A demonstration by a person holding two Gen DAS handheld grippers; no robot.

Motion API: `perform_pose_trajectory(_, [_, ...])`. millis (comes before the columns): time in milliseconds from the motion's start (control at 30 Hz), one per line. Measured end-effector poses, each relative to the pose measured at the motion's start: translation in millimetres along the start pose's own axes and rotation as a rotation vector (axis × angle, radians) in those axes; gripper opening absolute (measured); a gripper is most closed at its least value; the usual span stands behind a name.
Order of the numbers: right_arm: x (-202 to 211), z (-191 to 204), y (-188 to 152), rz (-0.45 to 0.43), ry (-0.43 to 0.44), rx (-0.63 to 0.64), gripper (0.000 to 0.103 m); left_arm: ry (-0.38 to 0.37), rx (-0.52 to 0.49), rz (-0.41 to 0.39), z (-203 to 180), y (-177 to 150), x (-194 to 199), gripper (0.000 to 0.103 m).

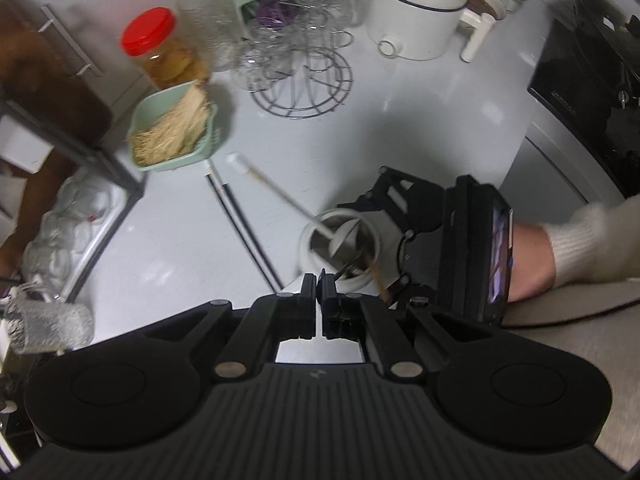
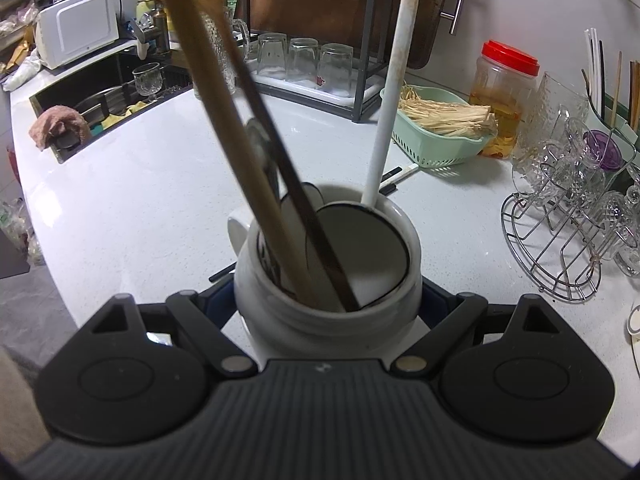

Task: Organize utensils
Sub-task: 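Lower the brown spoon into the jar and open the left gripper, then move the left gripper to the black chopsticks on the counter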

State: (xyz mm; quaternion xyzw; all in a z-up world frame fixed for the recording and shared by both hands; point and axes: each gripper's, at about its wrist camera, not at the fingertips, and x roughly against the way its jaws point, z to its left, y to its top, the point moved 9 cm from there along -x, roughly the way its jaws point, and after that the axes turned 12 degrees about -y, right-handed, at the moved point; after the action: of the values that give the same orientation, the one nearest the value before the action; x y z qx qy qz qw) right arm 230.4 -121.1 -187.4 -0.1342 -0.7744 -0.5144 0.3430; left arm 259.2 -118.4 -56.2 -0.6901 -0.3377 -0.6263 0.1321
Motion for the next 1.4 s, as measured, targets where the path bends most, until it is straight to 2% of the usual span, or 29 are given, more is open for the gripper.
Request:
perform_pose_trajectory(167, [0,1,0,-0.002,-0.002,-0.005,0.092,-0.029,-0.031,0.01,-9,9,-13,0.004])
perform_pose_trajectory(333, [0,-3,0,-0.001,-0.022,-0.023,0.092,-0.031,-0.019,-0.044,1,17,0,0.004])
perform_pose_trajectory(433, [-1,-8,-1,0.003,-0.041,-0.044,0.092,-0.039,0.029,-0.101,15,19,13,0.004])
perform_pose_trajectory(600, [-2,-18,-3,0.013,-0.063,-0.069,0.092,-0.047,0.132,-0.256,41,16,38,0.004])
perform_pose_trajectory(700, [-2,-27,-6,0.024,-0.087,-0.091,0.092,-0.07,0.249,-0.341,66,3,37,0.004])
perform_pose_trajectory(833, [-1,-39,-11,0.036,-0.111,-0.111,0.092,-0.07,0.354,-0.403,96,-17,6,0.004])
perform_pose_trajectory(900, [-1,-45,-14,0.038,-0.12,-0.118,0.092,-0.086,0.424,-0.431,110,-29,-22,0.004])
perform_pose_trajectory(967, [0,-47,-15,0.04,-0.131,-0.131,0.092,-0.133,0.48,-0.456,120,-38,-55,0.004])
perform_pose_trajectory(1067, [0,-47,-14,0.045,-0.132,-0.128,0.092,-0.133,0.566,-0.454,133,-50,-105,0.004])
perform_pose_trajectory(1200, [0,-49,-13,0.05,-0.125,-0.117,0.092,-0.046,0.562,-0.43,139,-57,-144,0.004])
perform_pose_trajectory(1400, [-2,-53,-13,0.063,-0.095,-0.086,0.092,0.011,0.572,-0.462,148,-50,-165,0.004])
